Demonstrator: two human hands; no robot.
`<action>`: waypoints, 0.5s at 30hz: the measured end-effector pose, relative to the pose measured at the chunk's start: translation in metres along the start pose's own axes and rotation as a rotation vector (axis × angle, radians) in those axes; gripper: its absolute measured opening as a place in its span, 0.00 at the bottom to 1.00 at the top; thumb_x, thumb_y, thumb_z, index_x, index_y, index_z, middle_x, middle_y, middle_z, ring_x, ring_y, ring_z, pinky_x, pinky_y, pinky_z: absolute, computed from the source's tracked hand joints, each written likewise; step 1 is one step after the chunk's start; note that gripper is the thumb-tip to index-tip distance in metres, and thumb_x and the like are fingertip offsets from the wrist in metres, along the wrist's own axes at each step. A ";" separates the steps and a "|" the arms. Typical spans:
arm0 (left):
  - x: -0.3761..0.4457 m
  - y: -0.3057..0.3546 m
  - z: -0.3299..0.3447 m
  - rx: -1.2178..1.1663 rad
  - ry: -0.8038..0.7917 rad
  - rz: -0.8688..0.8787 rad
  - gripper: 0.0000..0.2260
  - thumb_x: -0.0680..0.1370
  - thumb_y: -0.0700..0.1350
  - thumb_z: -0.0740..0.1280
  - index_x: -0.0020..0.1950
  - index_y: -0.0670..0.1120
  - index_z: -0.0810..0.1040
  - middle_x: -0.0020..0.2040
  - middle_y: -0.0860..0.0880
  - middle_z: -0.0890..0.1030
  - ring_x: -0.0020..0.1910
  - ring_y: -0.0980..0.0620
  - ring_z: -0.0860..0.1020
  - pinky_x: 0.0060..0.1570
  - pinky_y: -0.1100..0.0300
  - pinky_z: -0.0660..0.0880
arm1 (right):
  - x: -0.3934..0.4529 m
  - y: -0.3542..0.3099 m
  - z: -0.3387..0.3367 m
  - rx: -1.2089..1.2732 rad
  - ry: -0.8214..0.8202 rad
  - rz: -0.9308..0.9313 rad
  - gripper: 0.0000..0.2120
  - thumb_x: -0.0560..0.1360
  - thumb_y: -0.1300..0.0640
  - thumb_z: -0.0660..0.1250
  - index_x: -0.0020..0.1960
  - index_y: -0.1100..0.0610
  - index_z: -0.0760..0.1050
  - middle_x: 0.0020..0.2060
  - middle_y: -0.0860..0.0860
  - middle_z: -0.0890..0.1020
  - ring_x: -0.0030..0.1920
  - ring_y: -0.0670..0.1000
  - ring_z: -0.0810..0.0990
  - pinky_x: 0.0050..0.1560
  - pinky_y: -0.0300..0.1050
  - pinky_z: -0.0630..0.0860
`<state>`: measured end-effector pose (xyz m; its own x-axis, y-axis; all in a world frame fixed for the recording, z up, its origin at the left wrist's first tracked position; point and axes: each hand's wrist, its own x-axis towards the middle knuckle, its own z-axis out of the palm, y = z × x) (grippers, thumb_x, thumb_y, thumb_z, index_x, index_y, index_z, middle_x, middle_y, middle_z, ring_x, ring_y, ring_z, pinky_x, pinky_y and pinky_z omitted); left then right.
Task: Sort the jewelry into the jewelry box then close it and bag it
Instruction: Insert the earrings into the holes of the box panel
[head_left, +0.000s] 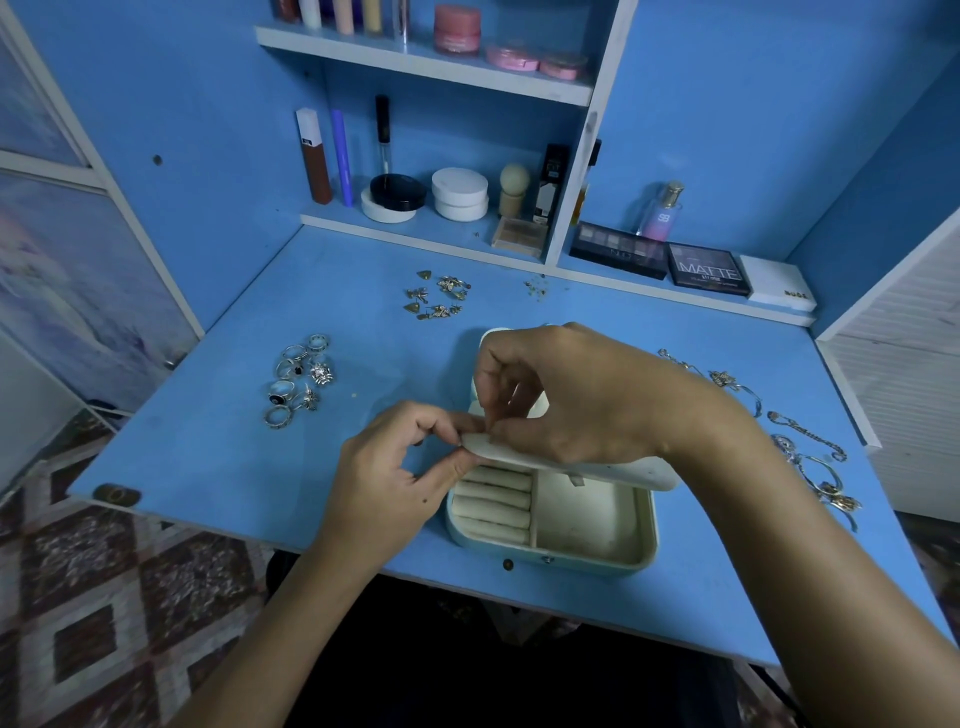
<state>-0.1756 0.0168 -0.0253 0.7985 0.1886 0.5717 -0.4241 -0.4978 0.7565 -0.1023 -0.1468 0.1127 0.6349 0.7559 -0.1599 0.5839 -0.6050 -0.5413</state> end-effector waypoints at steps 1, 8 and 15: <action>0.000 0.000 0.000 0.004 0.001 0.001 0.09 0.71 0.53 0.72 0.45 0.56 0.74 0.45 0.59 0.82 0.43 0.60 0.80 0.47 0.65 0.75 | 0.000 -0.001 0.000 -0.006 -0.002 0.003 0.08 0.72 0.53 0.72 0.44 0.44 0.73 0.40 0.38 0.83 0.44 0.40 0.82 0.51 0.49 0.80; 0.000 0.000 0.000 0.015 0.010 -0.004 0.09 0.71 0.55 0.72 0.45 0.56 0.74 0.43 0.63 0.81 0.41 0.62 0.78 0.46 0.65 0.75 | 0.001 -0.002 0.003 -0.004 -0.001 0.006 0.08 0.71 0.51 0.73 0.43 0.46 0.73 0.39 0.42 0.83 0.43 0.42 0.81 0.50 0.49 0.79; -0.001 -0.001 0.000 0.010 0.019 0.005 0.08 0.72 0.53 0.72 0.44 0.55 0.74 0.40 0.54 0.81 0.40 0.50 0.82 0.46 0.53 0.78 | 0.001 0.000 0.006 -0.020 0.013 0.011 0.08 0.71 0.49 0.72 0.42 0.46 0.73 0.40 0.42 0.82 0.44 0.42 0.81 0.50 0.52 0.79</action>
<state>-0.1756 0.0173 -0.0268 0.7880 0.2025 0.5814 -0.4237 -0.5068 0.7508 -0.1047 -0.1440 0.1076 0.6478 0.7459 -0.1545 0.5868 -0.6180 -0.5232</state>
